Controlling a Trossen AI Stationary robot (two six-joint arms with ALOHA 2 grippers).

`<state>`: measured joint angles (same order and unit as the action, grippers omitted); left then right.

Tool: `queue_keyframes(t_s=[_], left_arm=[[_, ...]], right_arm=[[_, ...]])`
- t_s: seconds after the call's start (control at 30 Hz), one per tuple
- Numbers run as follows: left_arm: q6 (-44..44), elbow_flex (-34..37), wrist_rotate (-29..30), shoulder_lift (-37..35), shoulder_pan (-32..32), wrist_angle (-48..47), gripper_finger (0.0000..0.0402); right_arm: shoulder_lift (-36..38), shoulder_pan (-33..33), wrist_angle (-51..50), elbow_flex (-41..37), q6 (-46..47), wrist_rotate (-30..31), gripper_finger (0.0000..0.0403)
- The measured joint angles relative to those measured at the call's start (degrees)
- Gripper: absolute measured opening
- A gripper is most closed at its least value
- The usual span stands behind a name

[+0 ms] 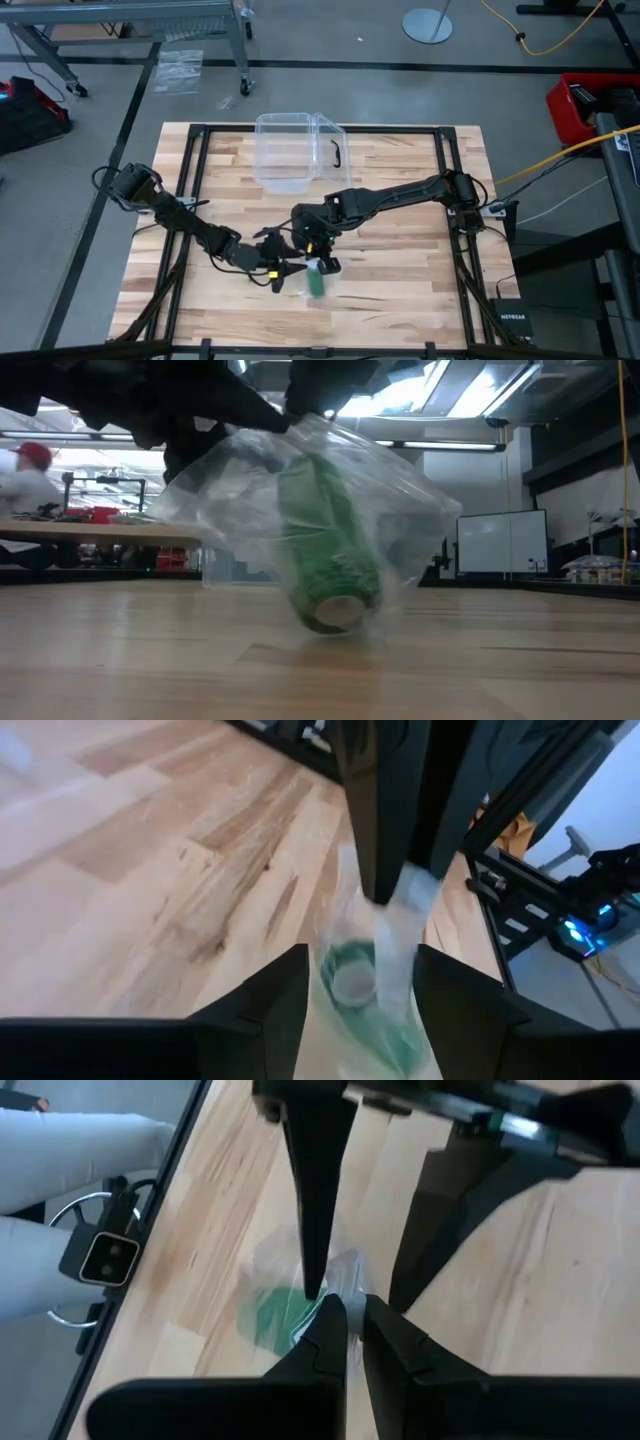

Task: Roll bandage
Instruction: Close the transparent zip bag

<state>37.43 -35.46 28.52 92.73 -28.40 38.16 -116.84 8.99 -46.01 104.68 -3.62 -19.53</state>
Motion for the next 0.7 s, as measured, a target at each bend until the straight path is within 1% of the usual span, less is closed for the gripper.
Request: queue_keyframes(t_s=[0.17, 0.27, 0.33, 0.47, 0.5, 0.7], left_arm=[[-4.44, 0.00, -0.01, 0.00, 0.87, 2.21, 0.0159], [-4.96, 0.00, -0.01, 0.00, 1.39, 1.47, 0.0138], [-4.96, 0.00, -0.01, 0.00, 1.46, 1.35, 0.0111], [-6.10, 0.00, -0.01, 0.00, 1.46, 1.53, 0.0027], [-5.71, 0.00, -0.01, 0.00, 1.46, 1.56, 0.0014], [-4.81, 0.00, 1.95, 0.00, 0.97, 3.01, 0.0002]], right_arm=[[0.00, 0.00, 3.58, 0.02, 0.02, -0.18, 0.0018], [0.00, 0.00, 3.82, 0.04, 0.04, -0.46, 0.0018], [0.00, 0.00, 3.27, 0.04, 0.04, -0.46, 0.0018], [0.00, -0.02, 1.81, 0.04, 0.07, -0.47, 0.0018], [0.00, -0.02, 1.61, 0.04, 0.07, -0.48, 0.0018], [0.00, -0.04, 0.42, 0.09, 0.07, -0.04, 0.0018]])
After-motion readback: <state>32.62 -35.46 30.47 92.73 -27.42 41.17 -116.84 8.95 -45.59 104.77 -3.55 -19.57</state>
